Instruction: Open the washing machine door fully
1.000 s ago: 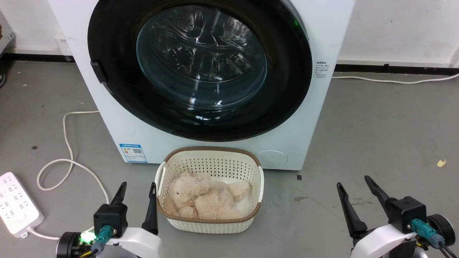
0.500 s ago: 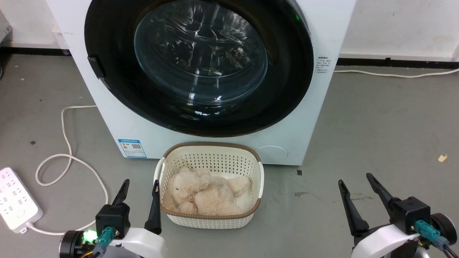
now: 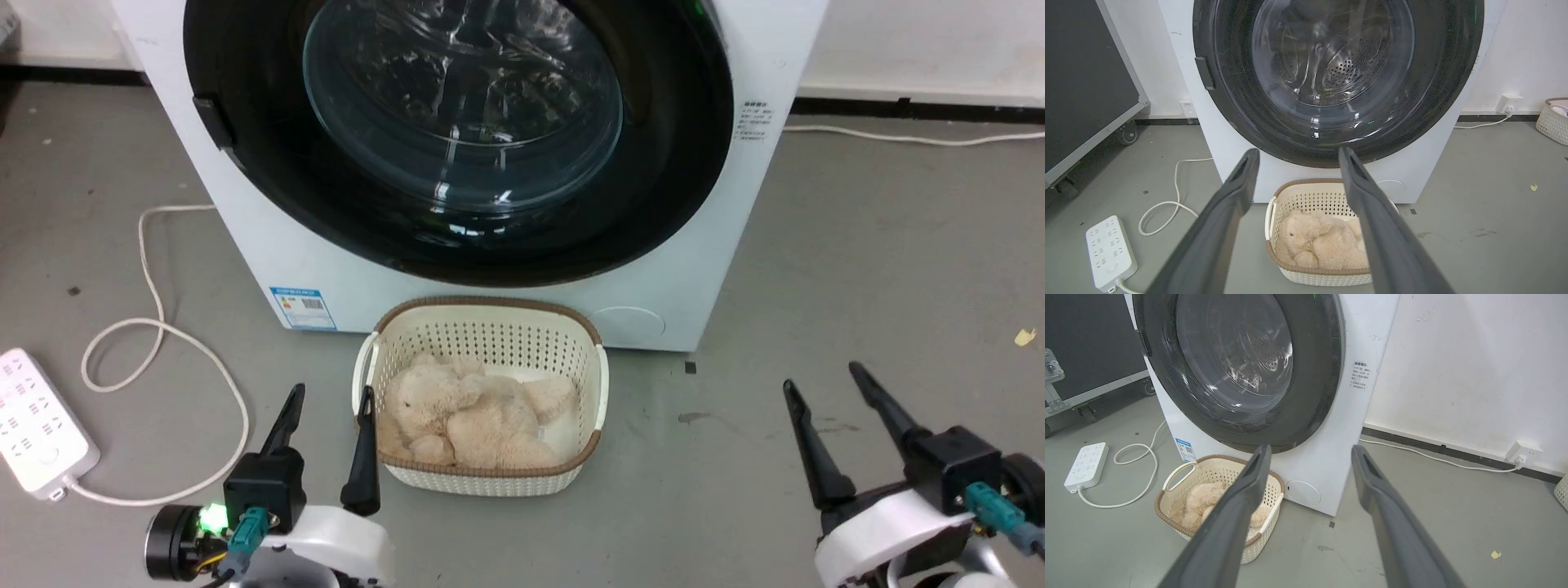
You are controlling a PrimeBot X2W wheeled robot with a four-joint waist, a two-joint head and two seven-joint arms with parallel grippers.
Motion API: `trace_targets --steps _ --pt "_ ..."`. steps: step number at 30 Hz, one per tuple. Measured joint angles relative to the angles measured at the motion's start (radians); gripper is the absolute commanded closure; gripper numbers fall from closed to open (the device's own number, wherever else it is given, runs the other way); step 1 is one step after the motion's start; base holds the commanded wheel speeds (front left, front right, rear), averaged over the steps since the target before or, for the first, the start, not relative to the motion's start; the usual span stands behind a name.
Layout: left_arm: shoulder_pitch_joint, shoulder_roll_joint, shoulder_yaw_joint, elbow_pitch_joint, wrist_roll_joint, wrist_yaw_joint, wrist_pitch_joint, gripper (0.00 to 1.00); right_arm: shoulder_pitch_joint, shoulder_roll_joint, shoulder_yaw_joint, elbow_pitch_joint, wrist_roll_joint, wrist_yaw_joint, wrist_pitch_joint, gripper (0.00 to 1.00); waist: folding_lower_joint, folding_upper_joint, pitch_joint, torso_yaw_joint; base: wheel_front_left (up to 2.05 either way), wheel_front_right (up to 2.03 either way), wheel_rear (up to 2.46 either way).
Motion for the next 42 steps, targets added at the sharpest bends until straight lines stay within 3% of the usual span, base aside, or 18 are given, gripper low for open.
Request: trace_targets --steps 12,13,14,15,29,42 --pt "-0.035 0.000 -0.024 -0.014 -0.016 0.017 -0.023 0.00 -0.089 -0.062 -0.003 -0.016 0.084 0.000 0.009 0.00 0.0001 0.0000 0.062 0.012 0.00 0.00 0.00" --pt "-0.036 0.000 -0.026 -0.015 -0.016 0.017 -0.027 0.00 -0.099 -0.066 -0.003 -0.016 0.094 0.000 0.012 0.04 0.0000 0.0000 0.066 0.013 0.00 0.00 0.00" --pt "-0.036 0.000 -0.027 -0.015 -0.017 0.019 -0.027 0.00 -0.109 -0.072 -0.004 -0.016 0.102 0.000 0.017 0.60 0.0000 0.0000 0.071 0.014 0.00 0.00 0.00" --pt "-0.038 0.000 -0.029 -0.015 -0.017 0.021 -0.028 0.00 -0.121 -0.079 -0.004 -0.016 0.110 0.000 0.023 1.00 0.0000 0.0000 0.075 0.016 0.00 0.00 0.00" --pt "-0.074 0.000 -0.064 -0.032 -0.032 0.044 -0.059 0.00 -0.341 -0.095 -0.106 0.052 0.331 0.000 0.122 1.00 0.0000 0.0000 0.139 0.044 0.00 0.00 0.00" --pt "-0.108 0.000 -0.092 -0.049 -0.041 0.064 -0.087 0.00 -0.611 -0.079 -0.190 0.257 0.576 0.000 0.305 1.00 0.0001 0.0000 0.217 0.074 0.00 0.00 0.00"
